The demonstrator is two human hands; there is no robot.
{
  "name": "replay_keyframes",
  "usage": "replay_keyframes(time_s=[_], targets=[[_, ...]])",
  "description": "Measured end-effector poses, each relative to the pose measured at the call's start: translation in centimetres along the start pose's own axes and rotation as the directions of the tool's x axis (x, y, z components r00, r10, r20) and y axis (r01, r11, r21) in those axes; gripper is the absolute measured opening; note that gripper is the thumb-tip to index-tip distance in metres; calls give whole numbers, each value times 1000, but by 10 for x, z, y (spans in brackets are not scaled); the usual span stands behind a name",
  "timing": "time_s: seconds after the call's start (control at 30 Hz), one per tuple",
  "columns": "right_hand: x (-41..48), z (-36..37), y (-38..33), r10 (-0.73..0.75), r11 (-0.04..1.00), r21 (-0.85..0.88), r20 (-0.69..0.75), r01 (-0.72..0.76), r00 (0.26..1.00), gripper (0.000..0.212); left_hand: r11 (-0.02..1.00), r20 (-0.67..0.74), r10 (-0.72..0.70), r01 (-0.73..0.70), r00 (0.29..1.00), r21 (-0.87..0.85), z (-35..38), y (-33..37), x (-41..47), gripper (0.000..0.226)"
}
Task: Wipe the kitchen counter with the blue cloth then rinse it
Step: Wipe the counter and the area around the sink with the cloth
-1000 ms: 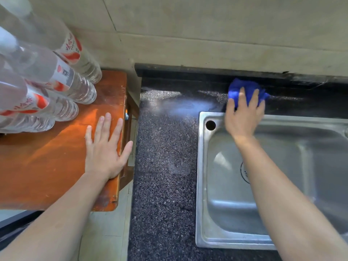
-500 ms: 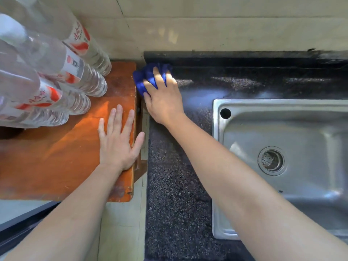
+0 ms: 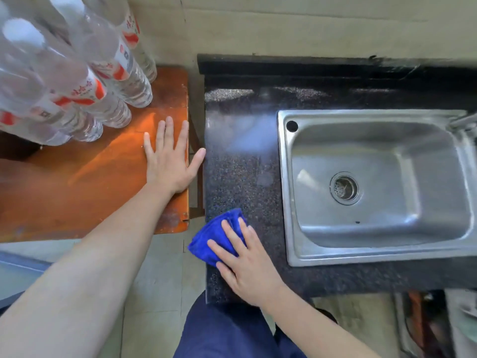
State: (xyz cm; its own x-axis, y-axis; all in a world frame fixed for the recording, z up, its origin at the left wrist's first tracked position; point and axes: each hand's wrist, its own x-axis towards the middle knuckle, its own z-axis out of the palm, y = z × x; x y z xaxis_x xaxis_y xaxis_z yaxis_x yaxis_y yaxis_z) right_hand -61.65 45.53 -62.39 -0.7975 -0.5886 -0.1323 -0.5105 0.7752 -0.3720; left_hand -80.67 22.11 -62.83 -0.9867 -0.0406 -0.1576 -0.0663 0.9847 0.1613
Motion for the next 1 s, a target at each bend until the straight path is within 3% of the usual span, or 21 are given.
replay_keyframes(time_s=[0.13, 0.33, 0.5, 0.57, 0.67, 0.77, 0.87, 1.0], targets=[[-50, 4, -7, -13, 999, -31, 88, 15, 996, 46, 1000, 51, 22, -22, 998, -3, 1, 8, -22, 89], [-90, -5, 6, 21, 993, -119, 208, 4, 978, 45, 970, 55, 208, -199, 977, -138, 12, 56, -136, 77], [-108, -20, 28, -83, 974, -179, 298, 141, 951, 54, 980, 379, 149, -86, 913, -178, 24, 88, -221, 85], [-115, -37, 32, -1, 976, -202, 352, 77, 936, 58, 988, 461, 128, -72, 878, -137, 24, 99, -245, 74], [-148, -62, 44, 153, 985, -122, 320, -120, 935, 56, 996, 489, 89, -84, 868, -33, 13, 120, -275, 64], [-201, -91, 71, 339, 941, -54, 224, -335, 914, 53, 996, 401, 73, -84, 913, 10, -9, 157, -294, 64], [-255, -131, 103, 441, 896, 20, 49, -443, 896, 54, 992, 302, 118, -124, 946, 0, -32, 206, -305, 65], [-303, -173, 141, 522, 853, 80, -76, -516, 850, 55, 973, 218, 224, -229, 950, -1, -58, 276, -308, 65]])
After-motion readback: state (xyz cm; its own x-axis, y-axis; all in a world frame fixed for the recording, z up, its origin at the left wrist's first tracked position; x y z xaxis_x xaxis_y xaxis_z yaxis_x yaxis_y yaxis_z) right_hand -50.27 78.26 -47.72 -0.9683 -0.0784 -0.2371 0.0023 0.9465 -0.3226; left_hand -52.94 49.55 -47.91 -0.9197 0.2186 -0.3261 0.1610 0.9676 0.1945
